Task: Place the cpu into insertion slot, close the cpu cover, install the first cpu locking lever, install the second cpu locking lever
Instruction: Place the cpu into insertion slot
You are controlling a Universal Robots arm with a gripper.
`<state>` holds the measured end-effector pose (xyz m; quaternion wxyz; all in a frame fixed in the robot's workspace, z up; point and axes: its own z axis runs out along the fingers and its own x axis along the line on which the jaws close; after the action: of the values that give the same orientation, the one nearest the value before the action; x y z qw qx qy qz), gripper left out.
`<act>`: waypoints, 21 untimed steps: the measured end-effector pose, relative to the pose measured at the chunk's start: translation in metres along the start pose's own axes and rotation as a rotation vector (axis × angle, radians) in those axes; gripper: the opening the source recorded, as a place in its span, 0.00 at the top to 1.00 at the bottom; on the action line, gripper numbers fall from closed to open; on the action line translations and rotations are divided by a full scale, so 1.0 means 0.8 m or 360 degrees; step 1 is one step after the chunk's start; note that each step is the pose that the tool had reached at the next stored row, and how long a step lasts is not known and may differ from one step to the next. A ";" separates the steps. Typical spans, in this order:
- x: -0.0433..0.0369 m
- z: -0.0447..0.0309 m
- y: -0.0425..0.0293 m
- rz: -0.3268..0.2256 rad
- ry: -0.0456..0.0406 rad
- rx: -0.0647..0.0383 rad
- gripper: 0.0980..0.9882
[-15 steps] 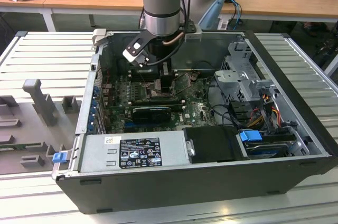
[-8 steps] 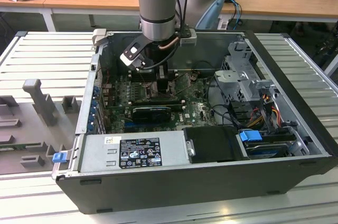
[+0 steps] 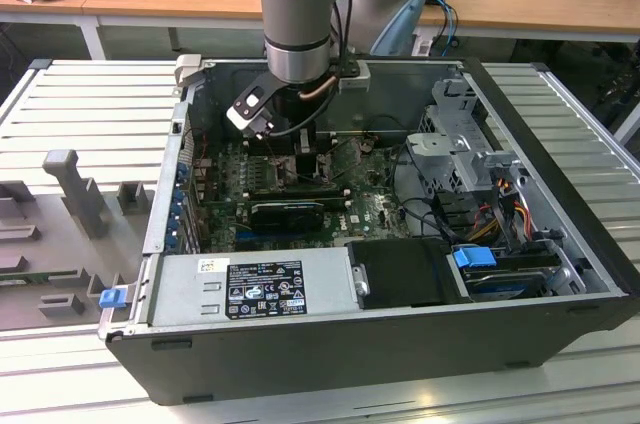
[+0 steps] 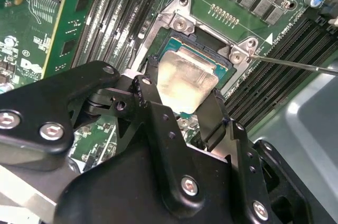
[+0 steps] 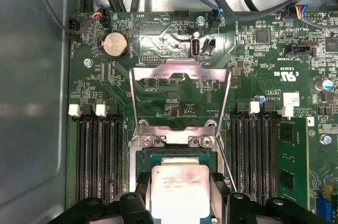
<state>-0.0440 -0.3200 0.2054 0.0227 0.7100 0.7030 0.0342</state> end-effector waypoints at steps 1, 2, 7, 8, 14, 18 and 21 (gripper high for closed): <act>0.000 0.0010 0.0002 0.0002 0.0000 0.0000 0.51; 0.000 0.0020 0.0002 0.0008 -0.0001 0.0000 0.51; 0.000 0.0039 0.0002 0.0013 -0.0006 0.0000 0.51; 0.000 0.0041 0.0002 0.0013 -0.0005 0.0000 0.51; 0.000 0.0042 0.0001 0.0013 -0.0006 0.0000 0.42; 0.000 -0.0040 0.0008 0.0013 -0.0005 0.0000 0.52; 0.000 -0.0073 0.0012 0.0014 -0.0006 0.0000 0.85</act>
<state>-0.0435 -0.3200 0.2113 0.0238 0.7131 0.6999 0.0331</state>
